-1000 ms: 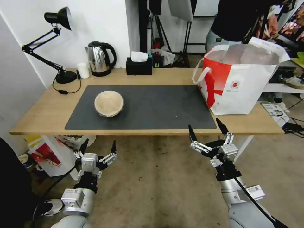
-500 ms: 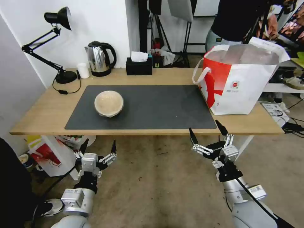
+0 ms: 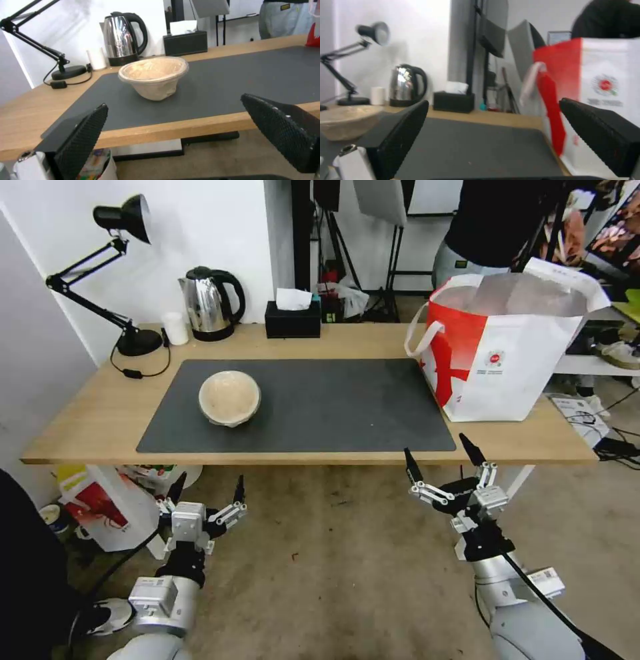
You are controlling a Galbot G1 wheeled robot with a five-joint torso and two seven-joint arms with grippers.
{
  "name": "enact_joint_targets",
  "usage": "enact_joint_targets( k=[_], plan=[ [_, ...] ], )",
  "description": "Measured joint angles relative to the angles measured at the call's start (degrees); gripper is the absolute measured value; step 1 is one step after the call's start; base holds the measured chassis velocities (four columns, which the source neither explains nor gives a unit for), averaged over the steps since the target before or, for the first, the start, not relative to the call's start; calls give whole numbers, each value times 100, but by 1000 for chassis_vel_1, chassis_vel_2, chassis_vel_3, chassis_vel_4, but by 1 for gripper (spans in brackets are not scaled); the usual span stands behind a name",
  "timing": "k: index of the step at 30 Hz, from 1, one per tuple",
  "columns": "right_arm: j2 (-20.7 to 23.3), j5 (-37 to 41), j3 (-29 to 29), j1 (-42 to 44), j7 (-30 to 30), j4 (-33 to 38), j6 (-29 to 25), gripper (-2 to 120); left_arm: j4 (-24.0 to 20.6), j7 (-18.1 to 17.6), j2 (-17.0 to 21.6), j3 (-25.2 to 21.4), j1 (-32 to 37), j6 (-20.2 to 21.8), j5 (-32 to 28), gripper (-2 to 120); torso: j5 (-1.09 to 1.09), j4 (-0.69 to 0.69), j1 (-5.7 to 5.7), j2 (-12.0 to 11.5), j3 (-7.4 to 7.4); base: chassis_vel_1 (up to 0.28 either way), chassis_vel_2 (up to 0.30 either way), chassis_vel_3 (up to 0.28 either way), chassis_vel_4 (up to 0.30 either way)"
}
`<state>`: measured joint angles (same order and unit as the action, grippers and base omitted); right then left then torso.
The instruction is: Pick up the trash from the table and place it into the takeout bag.
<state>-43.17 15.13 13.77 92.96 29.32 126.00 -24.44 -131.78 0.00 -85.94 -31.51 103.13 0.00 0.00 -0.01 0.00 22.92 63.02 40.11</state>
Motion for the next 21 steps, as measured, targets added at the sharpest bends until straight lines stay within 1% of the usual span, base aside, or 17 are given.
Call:
enact_joint_targets(
  k=[3, 4, 7, 13, 16, 21],
  plan=[
    [-23, -58, -32, 195, 307, 89, 180, 100, 0, 0, 0, 0, 0, 0, 0, 100, 1, -1, 0, 0, 0, 0, 0, 0, 0],
    [-23, -58, -32, 195, 307, 89, 180, 100, 0, 0, 0, 0, 0, 0, 0, 100, 1, -1, 0, 0, 0, 0, 0, 0, 0],
    [-44, -59, -38, 249, 620, 142, 351, 100, 0, 0, 0, 0, 0, 0, 0, 100, 0, 0, 0, 1, 0, 0, 0, 0, 0],
    [-96, -74, -56, 374, 927, 187, 531, 100, 0, 0, 0, 0, 0, 0, 0, 100, 0, 0, 0, 1, 0, 0, 0, 0, 0],
    [-170, -174, -79, 450, 1222, 279, 727, 100, 0, 0, 0, 0, 0, 0, 0, 100, 1, 0, 0, 1, 0, 0, 0, 0, 0],
    [-220, -284, -87, 506, 1429, 303, 820, 100, 0, 0, 0, 0, 0, 0, 0, 100, 0, 0, 0, 1, 0, 0, 0, 0, 0]
  ],
)
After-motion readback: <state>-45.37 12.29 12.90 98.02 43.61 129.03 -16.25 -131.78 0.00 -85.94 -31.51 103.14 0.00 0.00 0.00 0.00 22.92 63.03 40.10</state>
